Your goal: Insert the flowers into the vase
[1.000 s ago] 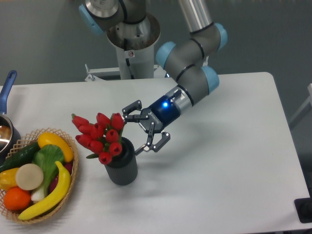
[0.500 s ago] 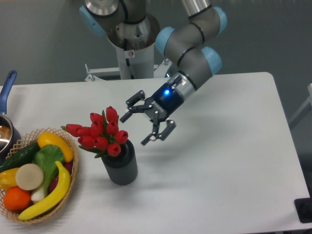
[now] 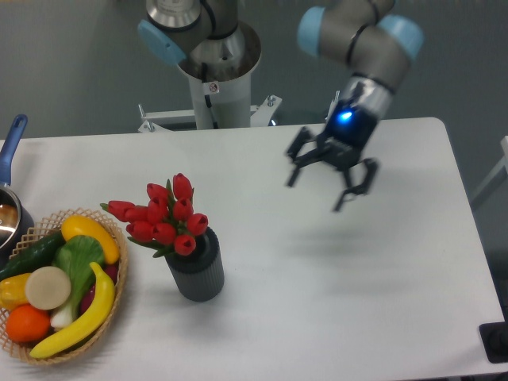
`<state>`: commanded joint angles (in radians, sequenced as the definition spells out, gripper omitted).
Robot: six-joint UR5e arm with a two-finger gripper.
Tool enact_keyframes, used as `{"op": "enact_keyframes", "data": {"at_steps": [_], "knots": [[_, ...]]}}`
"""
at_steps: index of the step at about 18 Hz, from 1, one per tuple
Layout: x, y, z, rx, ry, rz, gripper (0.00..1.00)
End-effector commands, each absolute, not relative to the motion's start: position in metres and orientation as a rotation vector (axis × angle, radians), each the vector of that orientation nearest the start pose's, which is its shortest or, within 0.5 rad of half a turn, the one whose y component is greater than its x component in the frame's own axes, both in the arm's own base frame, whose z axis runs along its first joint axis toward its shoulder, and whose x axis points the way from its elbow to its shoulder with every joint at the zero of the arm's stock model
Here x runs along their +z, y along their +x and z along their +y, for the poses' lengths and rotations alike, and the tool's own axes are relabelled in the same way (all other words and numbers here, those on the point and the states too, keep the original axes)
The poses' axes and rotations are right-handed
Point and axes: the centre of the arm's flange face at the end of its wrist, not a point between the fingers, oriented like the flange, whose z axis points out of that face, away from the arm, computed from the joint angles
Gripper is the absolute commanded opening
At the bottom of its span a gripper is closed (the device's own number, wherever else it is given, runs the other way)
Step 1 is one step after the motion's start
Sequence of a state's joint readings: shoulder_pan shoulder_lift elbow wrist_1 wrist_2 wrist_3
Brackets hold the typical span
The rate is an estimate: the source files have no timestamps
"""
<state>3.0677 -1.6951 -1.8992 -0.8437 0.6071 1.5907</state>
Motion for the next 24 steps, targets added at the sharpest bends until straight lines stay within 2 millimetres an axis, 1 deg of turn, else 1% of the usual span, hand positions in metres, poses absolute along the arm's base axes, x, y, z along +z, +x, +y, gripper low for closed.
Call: {"op": "enact_keyframes", "data": {"at_steps": [1, 2, 5, 7, 9, 12, 14, 15, 18, 21, 23, 24], "knots": [[0.391, -0.509, 0.238, 0.312, -2.201, 0.242, 1.0], [0.398, -0.518, 0.229, 0.358, -2.261, 0.241, 1.0], [0.415, -0.533, 0.215, 0.454, -2.411, 0.245, 1.0], [0.427, -0.533, 0.204, 0.501, -2.465, 0.23, 1.0], [0.432, -0.533, 0.182, 0.535, -2.538, 0.203, 1.0], [0.442, -0.527, 0.166, 0.579, -2.673, 0.323, 1.0], [0.444, -0.525, 0.157, 0.553, -2.73, 0.413, 1.0], [0.449, -0.524, 0.15, 0.532, -2.745, 0.452, 1.0], [0.455, -0.524, 0.13, 0.516, -2.756, 0.489, 1.0], [0.452, -0.525, 0.102, 0.495, -2.76, 0.584, 1.0], [0.451, -0.523, 0.094, 0.492, -2.765, 0.575, 1.0], [0.45, -0.522, 0.094, 0.488, -2.765, 0.574, 1.0]]}}
